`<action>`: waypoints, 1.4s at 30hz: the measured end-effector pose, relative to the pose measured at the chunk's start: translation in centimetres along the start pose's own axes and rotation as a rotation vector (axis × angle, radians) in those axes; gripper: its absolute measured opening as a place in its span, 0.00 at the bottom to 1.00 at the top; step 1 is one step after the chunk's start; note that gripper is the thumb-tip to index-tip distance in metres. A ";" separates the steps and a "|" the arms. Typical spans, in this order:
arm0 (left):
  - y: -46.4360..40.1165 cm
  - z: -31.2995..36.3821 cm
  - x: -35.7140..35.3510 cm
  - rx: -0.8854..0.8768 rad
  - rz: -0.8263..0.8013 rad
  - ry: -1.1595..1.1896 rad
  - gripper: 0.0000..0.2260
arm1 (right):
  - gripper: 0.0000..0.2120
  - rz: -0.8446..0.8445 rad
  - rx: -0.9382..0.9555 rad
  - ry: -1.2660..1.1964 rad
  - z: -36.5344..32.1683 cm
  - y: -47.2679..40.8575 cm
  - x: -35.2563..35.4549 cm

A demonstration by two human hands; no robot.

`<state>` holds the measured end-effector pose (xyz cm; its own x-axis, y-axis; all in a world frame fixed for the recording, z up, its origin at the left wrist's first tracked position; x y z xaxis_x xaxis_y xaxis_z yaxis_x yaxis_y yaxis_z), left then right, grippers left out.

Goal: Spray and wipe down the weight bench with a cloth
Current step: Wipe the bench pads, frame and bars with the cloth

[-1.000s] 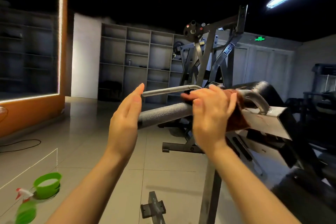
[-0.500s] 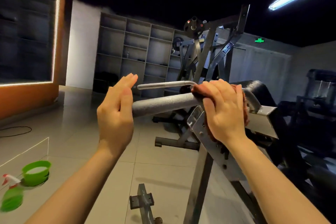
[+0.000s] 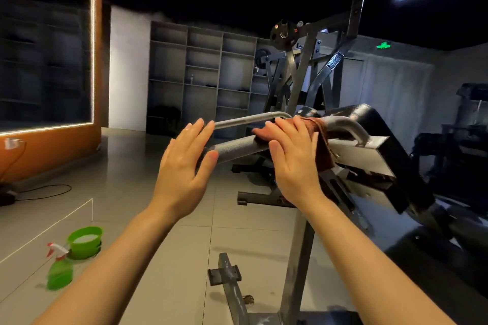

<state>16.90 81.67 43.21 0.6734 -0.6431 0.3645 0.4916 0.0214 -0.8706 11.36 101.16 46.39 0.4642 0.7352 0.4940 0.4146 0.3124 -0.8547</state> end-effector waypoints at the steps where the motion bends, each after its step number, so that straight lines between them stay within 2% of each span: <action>1: 0.7 0.4 0.0 -0.009 -0.013 0.023 0.23 | 0.25 -0.019 0.034 -0.024 -1.7 0.6 -1.1; 7: 4.2 -0.2 1.6 0.026 0.085 0.320 0.20 | 0.22 -0.073 0.184 -0.122 -8.3 3.9 -5.6; 15: 6.9 -2.4 1.4 -0.097 -0.008 0.447 0.21 | 0.22 -0.136 0.063 -0.255 -10.4 8.0 -7.0; 19: 8.1 -2.2 -0.5 -0.127 -0.171 0.538 0.10 | 0.18 -0.236 -0.245 -0.335 -9.3 11.3 -7.7; 22: 9.4 -3.2 -2.7 0.081 -0.339 0.791 0.04 | 0.11 -0.276 -0.448 -0.233 -9.2 14.0 -7.9; 24: 10.6 -4.0 -3.9 0.213 -0.434 0.899 0.06 | 0.08 -0.292 -0.531 -0.149 -10.0 15.2 -7.8; 26: 11.5 -4.2 -4.2 0.249 -0.518 0.956 0.07 | 0.09 -0.294 -0.596 -0.104 -11.0 16.2 -7.9; 29: 11.7 -4.2 -3.6 0.172 -0.599 0.943 0.05 | 0.03 -0.321 -0.677 -0.091 -12.2 17.2 -8.8; 32: 11.1 -4.4 -3.6 0.045 -0.646 0.855 0.04 | 0.09 -0.280 -0.724 -0.033 -12.6 17.2 -9.4; 34: 10.6 -4.7 -4.4 0.038 -0.719 0.898 0.02 | 0.09 -0.208 -0.734 -0.015 -12.5 16.8 -9.4; 39: 12.1 -5.7 -7.9 0.114 -0.988 1.208 0.19 | 0.15 -0.049 -0.800 0.013 -11.6 17.0 -7.8; 42: 14.5 -5.6 -9.8 0.101 -1.106 1.304 0.21 | 0.18 -0.038 -0.833 0.097 -11.2 17.0 -6.7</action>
<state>14.33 83.98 25.14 -0.8216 -0.5345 0.1979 0.4433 -0.8175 -0.3675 24.05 94.82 30.31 0.4875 0.6660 0.5646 0.8563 -0.2386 -0.4580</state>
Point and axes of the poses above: each hand's wrist, its own y-axis away from the middle knuckle, its own x-axis out of the back of the hand, z = x × y, the point moved 7 cm from there along -y, towards the middle knuckle, and after that the axes turned 5 degrees about -z, right-handed, at the moved point
